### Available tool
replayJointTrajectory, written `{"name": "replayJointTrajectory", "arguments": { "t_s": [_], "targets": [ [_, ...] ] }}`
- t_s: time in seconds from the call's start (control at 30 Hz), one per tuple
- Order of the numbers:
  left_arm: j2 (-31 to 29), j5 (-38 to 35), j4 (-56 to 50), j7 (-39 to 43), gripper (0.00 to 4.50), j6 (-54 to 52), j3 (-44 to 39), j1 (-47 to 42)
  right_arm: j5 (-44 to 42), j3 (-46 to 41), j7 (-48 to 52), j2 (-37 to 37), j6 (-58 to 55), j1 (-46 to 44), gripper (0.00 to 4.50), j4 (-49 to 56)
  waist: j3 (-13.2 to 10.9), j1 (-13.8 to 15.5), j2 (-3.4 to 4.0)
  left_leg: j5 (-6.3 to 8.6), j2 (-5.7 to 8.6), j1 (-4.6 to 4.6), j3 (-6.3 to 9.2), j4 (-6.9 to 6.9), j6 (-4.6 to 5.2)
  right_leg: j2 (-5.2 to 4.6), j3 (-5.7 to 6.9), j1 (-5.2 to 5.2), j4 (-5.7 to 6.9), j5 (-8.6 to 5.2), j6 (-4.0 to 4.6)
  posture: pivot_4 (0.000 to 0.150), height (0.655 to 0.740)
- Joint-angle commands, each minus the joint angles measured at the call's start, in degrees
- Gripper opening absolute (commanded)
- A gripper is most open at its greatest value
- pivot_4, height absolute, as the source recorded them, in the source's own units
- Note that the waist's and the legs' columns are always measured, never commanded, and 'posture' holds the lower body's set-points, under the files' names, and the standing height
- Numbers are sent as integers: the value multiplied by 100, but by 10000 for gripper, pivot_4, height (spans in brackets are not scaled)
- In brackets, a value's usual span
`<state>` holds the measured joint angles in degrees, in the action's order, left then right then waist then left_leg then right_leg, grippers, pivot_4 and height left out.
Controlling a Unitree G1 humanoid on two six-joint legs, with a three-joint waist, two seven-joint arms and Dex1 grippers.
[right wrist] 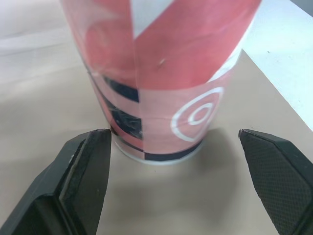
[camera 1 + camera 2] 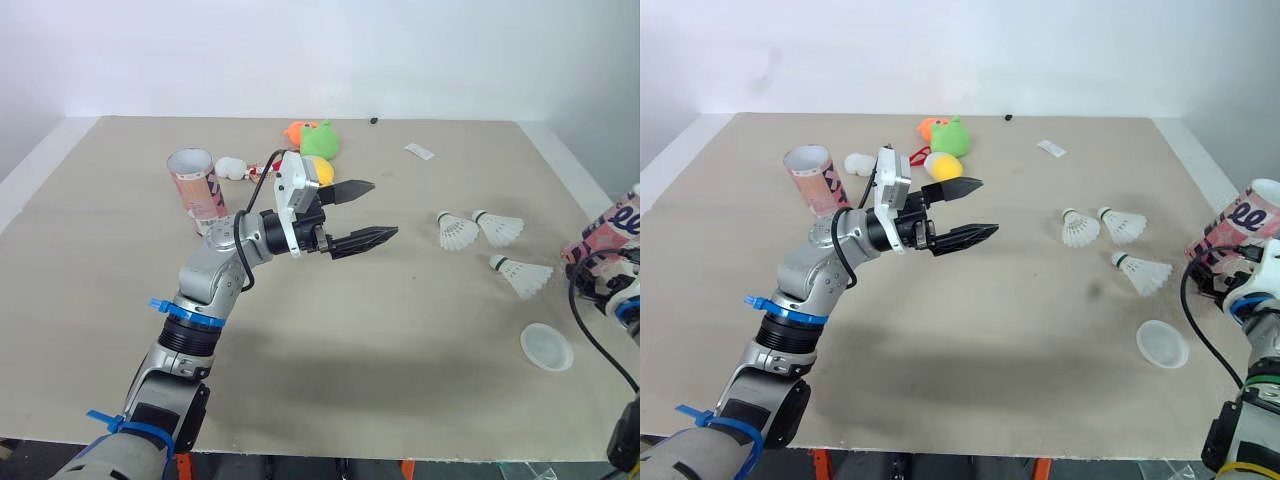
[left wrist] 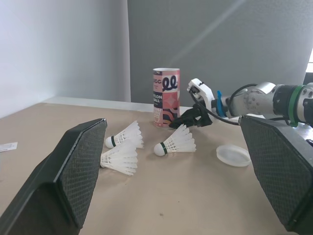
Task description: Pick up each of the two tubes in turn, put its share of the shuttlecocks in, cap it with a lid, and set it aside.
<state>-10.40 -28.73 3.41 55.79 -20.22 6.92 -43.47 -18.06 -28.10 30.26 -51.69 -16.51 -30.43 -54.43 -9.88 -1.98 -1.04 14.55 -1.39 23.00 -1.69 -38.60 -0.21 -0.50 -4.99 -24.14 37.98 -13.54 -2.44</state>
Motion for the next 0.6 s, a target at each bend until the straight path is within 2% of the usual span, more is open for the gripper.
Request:
{"name": "replayJointTrajectory", "arguments": {
  "t_s": [0.03, 0.4, 0.6],
  "targets": [
    [-4, -58, -75, 76, 45000, 64, -63, -102, -193, -222, 170, -243, -128, 154, 44451, 486, 0, -3, 0, 0, 0, 0, 0, 0, 0, 0, 0, 0, 0, 0, 0, 1500, 7323],
    [28, -43, -59, 117, 45000, 74, -68, -79, -523, -443, 602, -310, -706, 839, 44451, 1387, 0, 0, 1, 0, 0, 0, 0, -1, 0, 0, 0, 0, 0, 1, -3, 1500, 7323],
    [-266, 27, -326, 69, 45000, -41, -78, 283, -1030, -930, 1540, -558, -1353, 2000, 44451, 2428, 7, 10, 11, 1, 1, 1, 2, 0, 1, 0, -1, 0, 0, -2, -7, 1500, 7323]
  ]
}}
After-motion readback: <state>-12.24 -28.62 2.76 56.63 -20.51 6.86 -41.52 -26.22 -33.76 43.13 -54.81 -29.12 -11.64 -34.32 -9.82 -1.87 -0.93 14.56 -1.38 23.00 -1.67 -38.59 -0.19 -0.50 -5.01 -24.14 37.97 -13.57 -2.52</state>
